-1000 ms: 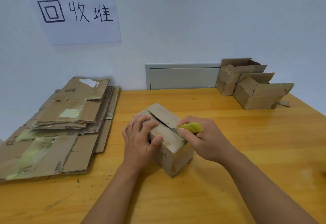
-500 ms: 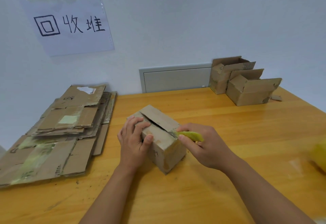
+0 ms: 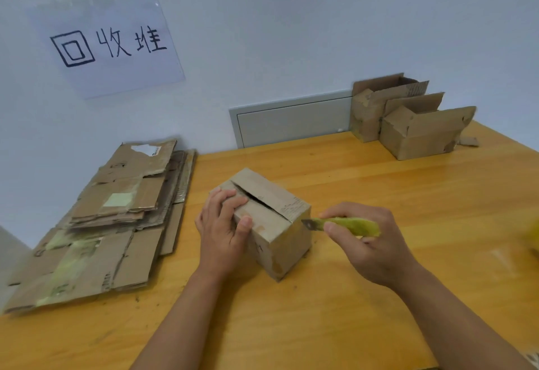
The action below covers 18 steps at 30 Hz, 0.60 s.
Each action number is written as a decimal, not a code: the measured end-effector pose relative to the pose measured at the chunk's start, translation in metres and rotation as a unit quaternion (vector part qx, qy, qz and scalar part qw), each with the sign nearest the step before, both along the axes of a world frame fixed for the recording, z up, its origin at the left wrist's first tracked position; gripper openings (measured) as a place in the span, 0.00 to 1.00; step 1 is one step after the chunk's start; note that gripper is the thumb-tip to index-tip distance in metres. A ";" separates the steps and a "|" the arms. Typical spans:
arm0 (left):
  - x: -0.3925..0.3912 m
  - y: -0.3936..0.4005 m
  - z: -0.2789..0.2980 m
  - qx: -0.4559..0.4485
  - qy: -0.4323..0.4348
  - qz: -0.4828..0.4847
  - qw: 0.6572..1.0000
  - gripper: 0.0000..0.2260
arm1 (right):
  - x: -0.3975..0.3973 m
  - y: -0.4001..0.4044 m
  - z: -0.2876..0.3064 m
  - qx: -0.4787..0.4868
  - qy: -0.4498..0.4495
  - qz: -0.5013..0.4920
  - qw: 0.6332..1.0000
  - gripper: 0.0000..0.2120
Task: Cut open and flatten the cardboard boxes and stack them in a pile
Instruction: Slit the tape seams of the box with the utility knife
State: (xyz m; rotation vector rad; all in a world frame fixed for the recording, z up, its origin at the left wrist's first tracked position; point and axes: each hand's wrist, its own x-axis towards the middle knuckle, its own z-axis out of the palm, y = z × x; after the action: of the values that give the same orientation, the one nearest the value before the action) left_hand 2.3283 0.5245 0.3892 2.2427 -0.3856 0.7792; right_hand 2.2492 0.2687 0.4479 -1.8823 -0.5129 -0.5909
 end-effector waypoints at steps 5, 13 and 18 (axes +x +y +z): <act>-0.005 0.002 0.006 0.030 0.008 0.009 0.999 0.23 | 0.015 0.010 0.000 0.021 0.017 -0.042 0.999 0.21; -0.025 -0.007 0.058 0.212 0.115 0.089 0.966 0.28 | 0.040 0.039 -0.021 -0.082 0.126 -0.057 0.987 0.31; -0.004 -0.023 0.098 0.314 0.149 -0.057 0.936 0.33 | 0.044 0.033 -0.019 -0.022 0.176 -0.027 0.984 0.38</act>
State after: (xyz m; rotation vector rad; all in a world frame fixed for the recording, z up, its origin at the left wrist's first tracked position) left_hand 2.3248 0.5013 0.4874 2.8438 -0.6814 0.2530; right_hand 2.2936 0.3018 0.4285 -1.9920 -0.2451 -0.2728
